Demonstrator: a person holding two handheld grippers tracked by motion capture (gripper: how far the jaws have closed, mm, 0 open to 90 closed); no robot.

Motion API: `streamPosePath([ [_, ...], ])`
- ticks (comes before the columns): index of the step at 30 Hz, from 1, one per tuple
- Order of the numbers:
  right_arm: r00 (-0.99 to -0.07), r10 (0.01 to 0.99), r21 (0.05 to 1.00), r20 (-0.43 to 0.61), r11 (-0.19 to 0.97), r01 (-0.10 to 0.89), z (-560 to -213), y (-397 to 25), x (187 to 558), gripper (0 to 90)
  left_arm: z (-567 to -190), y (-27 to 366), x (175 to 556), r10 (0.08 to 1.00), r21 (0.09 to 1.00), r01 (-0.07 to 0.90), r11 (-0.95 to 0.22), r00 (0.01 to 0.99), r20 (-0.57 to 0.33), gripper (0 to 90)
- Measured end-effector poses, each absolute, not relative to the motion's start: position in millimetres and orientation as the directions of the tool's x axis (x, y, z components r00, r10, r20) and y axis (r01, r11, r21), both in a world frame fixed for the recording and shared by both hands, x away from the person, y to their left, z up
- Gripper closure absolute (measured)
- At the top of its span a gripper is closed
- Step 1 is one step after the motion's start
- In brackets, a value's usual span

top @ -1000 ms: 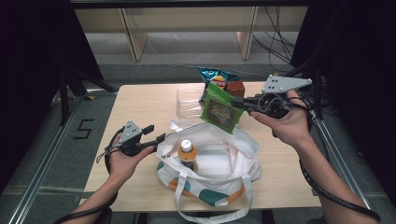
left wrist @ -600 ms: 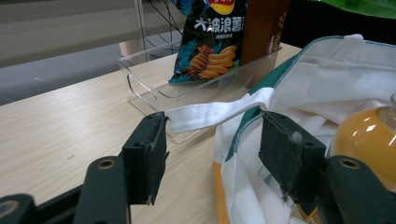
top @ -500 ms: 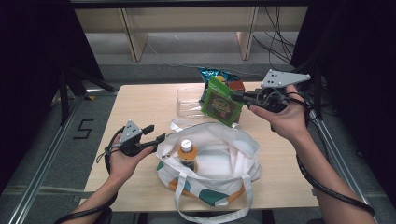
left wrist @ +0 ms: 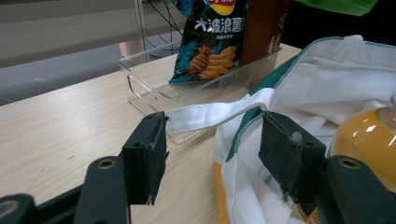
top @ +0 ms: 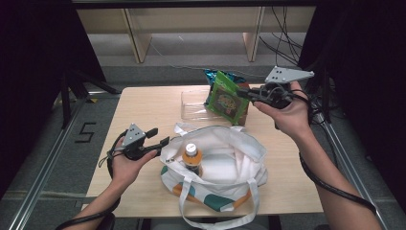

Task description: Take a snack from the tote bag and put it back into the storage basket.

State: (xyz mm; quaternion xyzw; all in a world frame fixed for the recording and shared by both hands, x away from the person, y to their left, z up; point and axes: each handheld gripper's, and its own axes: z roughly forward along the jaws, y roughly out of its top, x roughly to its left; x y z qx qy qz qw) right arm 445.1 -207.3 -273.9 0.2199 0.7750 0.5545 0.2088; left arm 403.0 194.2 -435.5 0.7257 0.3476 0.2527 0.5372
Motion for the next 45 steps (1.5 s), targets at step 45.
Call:
streamPosePath([
  [45, -0.757, 0.644, 0.95, -0.114, 0.293, 0.106, -295.5, -196.8, 480.8, 90.0, -435.5, 194.8, 402.8, 0.781, 0.955, 0.239, -0.174, 0.625, -0.015, 40.4],
])
